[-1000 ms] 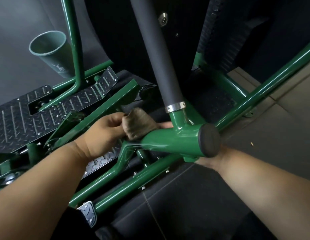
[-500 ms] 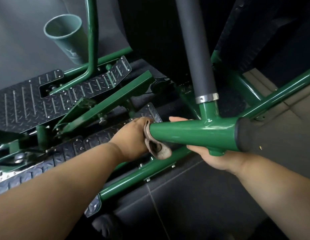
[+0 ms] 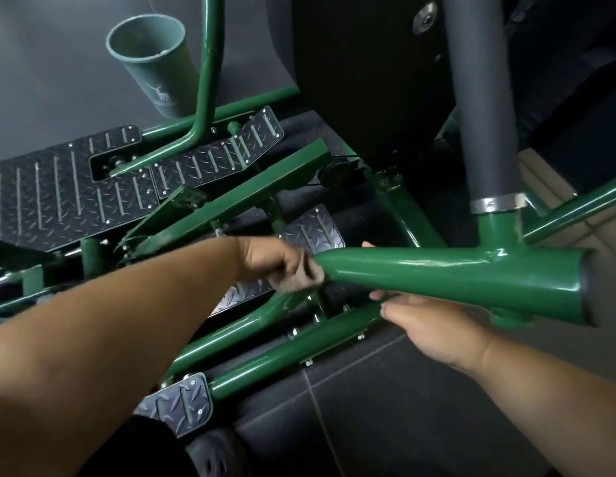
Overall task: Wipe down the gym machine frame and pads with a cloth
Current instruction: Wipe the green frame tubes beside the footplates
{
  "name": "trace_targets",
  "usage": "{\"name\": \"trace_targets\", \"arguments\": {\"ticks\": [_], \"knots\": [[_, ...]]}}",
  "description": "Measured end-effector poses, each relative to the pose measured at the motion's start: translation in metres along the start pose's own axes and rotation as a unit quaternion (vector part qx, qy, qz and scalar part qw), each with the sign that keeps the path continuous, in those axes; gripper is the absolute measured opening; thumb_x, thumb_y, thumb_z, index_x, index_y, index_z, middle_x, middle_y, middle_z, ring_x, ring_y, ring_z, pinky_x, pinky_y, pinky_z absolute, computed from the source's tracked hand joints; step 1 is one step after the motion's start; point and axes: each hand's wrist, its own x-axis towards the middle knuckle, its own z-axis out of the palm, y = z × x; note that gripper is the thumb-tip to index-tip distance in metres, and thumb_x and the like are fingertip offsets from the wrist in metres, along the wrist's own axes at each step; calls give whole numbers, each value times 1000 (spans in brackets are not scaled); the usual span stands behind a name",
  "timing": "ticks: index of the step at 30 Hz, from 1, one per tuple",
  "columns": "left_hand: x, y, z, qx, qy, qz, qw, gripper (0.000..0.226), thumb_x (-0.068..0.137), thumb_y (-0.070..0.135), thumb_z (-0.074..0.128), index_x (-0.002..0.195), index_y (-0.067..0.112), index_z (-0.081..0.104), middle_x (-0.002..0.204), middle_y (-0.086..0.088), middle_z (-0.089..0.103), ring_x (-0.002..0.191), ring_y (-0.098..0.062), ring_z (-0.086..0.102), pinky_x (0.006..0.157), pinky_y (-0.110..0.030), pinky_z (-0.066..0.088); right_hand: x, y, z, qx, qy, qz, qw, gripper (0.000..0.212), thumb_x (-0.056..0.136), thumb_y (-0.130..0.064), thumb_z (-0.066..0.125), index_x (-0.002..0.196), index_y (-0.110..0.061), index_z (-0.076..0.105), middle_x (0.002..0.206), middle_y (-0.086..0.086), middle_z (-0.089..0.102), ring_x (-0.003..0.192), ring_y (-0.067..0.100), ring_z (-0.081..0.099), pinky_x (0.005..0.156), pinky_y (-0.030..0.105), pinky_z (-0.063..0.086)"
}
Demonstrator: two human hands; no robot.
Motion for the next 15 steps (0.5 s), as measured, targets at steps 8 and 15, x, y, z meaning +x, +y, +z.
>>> {"name": "trace_targets", "arguments": {"ticks": [8, 15], "knots": [[41, 51, 13, 14, 9, 1, 1000, 47, 84, 41, 58, 93, -2, 74, 92, -29, 67, 73, -31, 61, 76, -36, 49, 15, -30, -3, -53, 15, -158, 986, 78, 102, 6, 51, 154, -47, 28, 140, -63, 27, 135, -31, 26, 113, 1, 22], [38, 79, 29, 50, 17, 88, 995, 36, 102, 12, 41, 68, 14, 54, 56, 2, 56, 49, -13, 51, 52, -22, 44, 19, -23, 12, 81, 97, -204, 971, 59, 94, -46, 72, 149, -40, 51, 144, -20, 60, 140, 8, 51, 123, 41, 37]]}}
